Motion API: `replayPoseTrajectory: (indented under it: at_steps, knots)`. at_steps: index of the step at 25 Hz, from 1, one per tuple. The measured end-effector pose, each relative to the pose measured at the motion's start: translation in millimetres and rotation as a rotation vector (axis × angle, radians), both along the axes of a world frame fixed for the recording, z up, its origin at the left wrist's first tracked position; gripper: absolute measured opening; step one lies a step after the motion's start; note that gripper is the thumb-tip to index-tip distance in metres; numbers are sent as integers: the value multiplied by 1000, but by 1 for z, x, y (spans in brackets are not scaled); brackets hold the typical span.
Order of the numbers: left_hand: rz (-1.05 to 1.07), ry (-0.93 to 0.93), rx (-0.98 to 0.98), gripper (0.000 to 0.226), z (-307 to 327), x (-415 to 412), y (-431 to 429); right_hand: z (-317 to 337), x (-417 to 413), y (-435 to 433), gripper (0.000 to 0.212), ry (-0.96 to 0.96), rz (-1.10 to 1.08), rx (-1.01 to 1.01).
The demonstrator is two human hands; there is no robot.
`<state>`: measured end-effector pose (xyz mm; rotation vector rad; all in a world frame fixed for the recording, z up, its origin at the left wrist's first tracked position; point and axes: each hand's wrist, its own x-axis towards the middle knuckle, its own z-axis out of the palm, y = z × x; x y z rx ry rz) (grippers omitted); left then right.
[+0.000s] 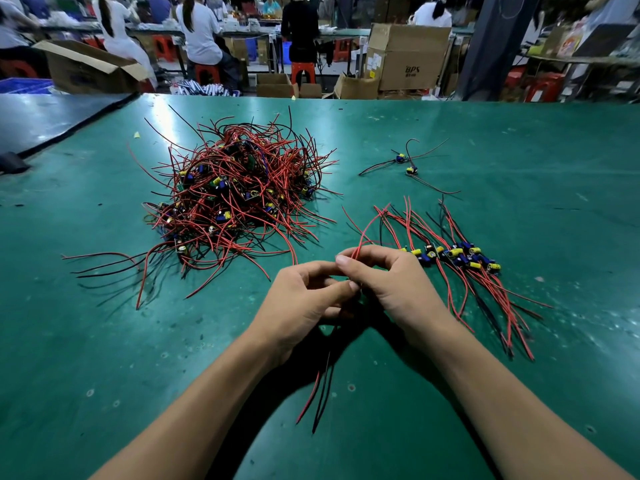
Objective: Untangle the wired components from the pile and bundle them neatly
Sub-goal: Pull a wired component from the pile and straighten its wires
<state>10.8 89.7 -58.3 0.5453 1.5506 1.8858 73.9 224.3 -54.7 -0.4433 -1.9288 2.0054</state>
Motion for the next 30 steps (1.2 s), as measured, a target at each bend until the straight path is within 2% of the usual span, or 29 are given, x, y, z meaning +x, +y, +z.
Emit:
replayPoseTrajectory:
  at_steps: [2, 6, 9, 13, 17, 20, 23, 25, 28, 30]
  knots:
    - [-32, -20, -3, 14, 0, 0, 0, 1, 0, 4, 11, -32, -22, 144]
    - [-39, -56, 6, 10, 1, 1, 0, 10, 3, 9, 12, -68, 39, -23]
    - [-50, -75, 10, 5, 2, -1, -1, 10, 3, 10, 15, -70, 49, -45]
    - [-58, -95, -10, 7, 4, -3, -1, 8, 3, 4, 18, -43, 152, -180]
    - [-42, -81, -37, 10, 6, -2, 0, 9, 4, 8, 32, -112, 221, -213]
    - [-41, -34, -42, 16, 6, 0, 0, 8, 2, 12, 22, -116, 163, -202]
    - [-62, -18, -48, 19, 7, 1, 0, 6, 1, 13, 11, -91, 99, -105]
    - [-74, -30, -50, 17, 8, 0, -1, 4, 0, 14, 7, -67, -1, 63]
    - [-77, -48, -41, 14, 10, 1, -2, 1, -3, 15, 9, 21, -155, 291]
    - [-74, -31, -40, 12, 10, 2, -2, 0, -4, 13, 14, 34, -175, 294]
